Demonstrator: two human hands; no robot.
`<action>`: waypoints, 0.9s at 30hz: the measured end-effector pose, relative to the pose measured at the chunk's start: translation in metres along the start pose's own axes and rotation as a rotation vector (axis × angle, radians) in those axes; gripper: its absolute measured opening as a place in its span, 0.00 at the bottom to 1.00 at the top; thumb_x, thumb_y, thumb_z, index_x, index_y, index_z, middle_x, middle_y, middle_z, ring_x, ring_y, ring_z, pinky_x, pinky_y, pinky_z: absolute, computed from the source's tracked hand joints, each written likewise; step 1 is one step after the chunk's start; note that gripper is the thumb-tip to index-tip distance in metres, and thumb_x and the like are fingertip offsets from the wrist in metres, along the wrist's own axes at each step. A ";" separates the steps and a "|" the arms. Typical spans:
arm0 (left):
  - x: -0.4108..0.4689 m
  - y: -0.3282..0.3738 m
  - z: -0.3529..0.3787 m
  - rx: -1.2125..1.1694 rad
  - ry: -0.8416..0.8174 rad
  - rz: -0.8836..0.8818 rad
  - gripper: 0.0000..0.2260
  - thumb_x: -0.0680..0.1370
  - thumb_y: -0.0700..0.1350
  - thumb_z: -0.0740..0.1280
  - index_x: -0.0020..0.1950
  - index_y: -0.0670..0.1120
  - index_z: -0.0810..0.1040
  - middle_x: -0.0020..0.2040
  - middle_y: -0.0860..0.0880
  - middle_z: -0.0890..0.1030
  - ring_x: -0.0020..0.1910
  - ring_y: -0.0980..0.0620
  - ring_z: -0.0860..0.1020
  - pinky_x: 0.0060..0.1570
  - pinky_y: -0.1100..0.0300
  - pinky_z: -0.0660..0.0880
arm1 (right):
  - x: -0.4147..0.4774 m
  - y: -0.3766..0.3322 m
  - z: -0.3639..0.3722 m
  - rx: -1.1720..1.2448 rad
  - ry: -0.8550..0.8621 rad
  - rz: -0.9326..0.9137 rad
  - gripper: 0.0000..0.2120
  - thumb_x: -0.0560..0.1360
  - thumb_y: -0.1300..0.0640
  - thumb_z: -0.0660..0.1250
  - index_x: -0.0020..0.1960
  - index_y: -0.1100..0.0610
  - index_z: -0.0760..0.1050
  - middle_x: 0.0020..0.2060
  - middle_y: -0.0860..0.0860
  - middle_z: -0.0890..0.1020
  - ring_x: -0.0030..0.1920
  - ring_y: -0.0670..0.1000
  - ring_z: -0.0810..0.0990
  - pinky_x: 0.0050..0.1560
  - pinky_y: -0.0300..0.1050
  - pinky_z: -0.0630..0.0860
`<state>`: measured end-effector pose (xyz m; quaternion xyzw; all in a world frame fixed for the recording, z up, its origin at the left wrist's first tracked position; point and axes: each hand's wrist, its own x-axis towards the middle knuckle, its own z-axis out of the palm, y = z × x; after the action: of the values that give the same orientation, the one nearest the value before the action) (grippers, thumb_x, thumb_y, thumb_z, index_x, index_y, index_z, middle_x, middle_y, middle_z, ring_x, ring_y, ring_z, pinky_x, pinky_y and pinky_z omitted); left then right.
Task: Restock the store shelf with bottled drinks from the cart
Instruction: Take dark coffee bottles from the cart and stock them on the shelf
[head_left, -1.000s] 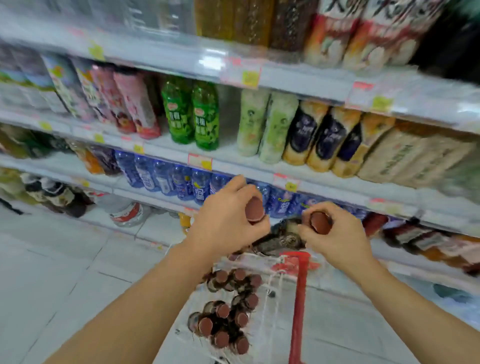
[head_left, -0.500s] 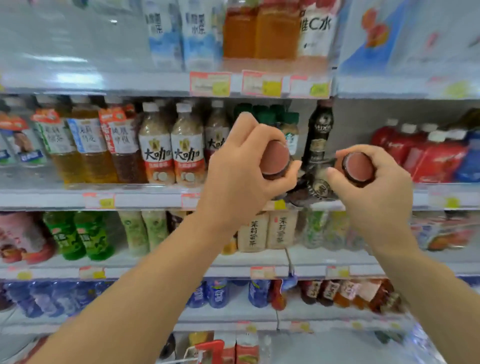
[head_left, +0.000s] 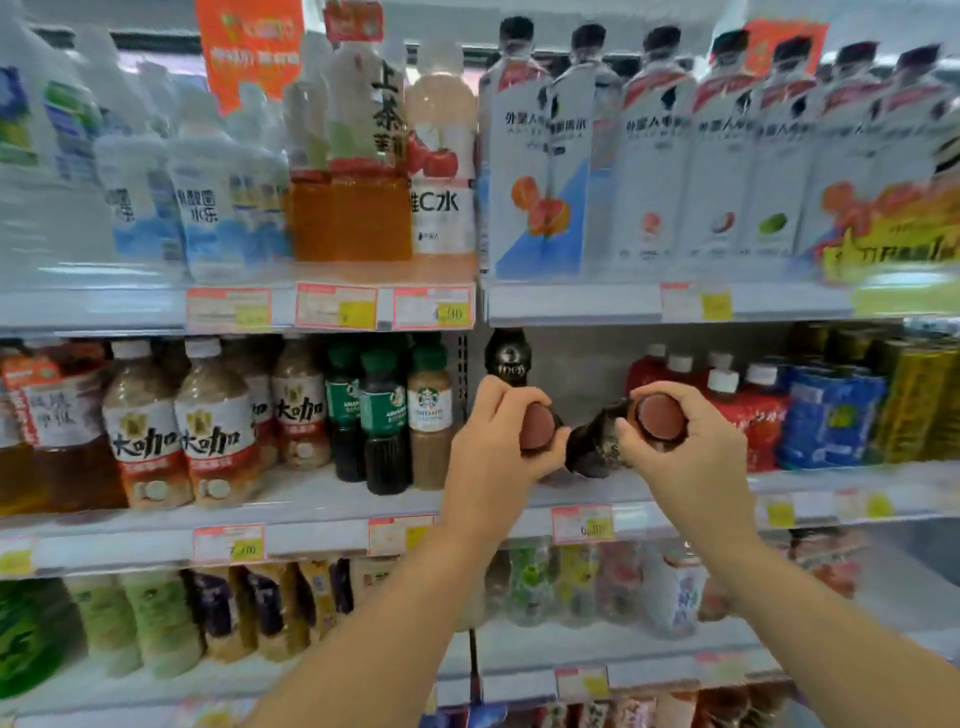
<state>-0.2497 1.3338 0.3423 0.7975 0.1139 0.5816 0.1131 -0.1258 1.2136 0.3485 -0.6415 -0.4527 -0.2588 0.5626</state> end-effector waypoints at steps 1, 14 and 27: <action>0.005 -0.001 0.007 -0.029 0.023 -0.071 0.12 0.70 0.45 0.74 0.50 0.44 0.76 0.46 0.51 0.68 0.40 0.58 0.68 0.40 0.70 0.68 | 0.006 0.006 0.002 0.009 0.001 0.019 0.15 0.66 0.60 0.74 0.48 0.49 0.74 0.39 0.40 0.77 0.43 0.34 0.75 0.43 0.21 0.67; 0.054 -0.010 0.056 -0.584 0.341 -0.825 0.13 0.70 0.50 0.73 0.53 0.52 0.77 0.47 0.57 0.81 0.49 0.58 0.78 0.45 0.69 0.71 | 0.063 0.053 0.049 0.391 0.118 0.456 0.17 0.68 0.49 0.74 0.53 0.47 0.73 0.46 0.41 0.79 0.52 0.47 0.78 0.52 0.42 0.69; 0.071 -0.024 0.088 -0.417 -0.111 -0.618 0.19 0.73 0.50 0.70 0.61 0.49 0.69 0.56 0.51 0.76 0.56 0.54 0.74 0.56 0.60 0.69 | 0.071 0.072 0.067 0.184 -0.194 0.332 0.32 0.59 0.59 0.76 0.55 0.48 0.62 0.44 0.44 0.78 0.46 0.45 0.77 0.44 0.37 0.70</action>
<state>-0.1461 1.3751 0.3729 0.7157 0.2220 0.4867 0.4489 -0.0426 1.3009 0.3578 -0.6753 -0.4144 -0.0571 0.6074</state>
